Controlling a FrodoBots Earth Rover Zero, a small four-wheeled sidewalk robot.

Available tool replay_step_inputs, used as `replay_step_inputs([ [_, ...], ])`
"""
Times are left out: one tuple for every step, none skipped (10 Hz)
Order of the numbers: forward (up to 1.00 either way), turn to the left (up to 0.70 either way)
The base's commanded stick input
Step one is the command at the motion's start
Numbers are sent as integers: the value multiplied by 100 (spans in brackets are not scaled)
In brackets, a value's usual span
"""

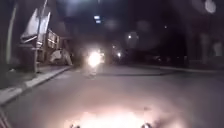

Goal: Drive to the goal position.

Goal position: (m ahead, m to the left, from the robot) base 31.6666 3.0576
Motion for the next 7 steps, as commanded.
replay_step_inputs([
  [100,0],
  [100,0],
  [100,0],
  [100,0],
  [100,0],
  [100,0],
  [100,0],
])
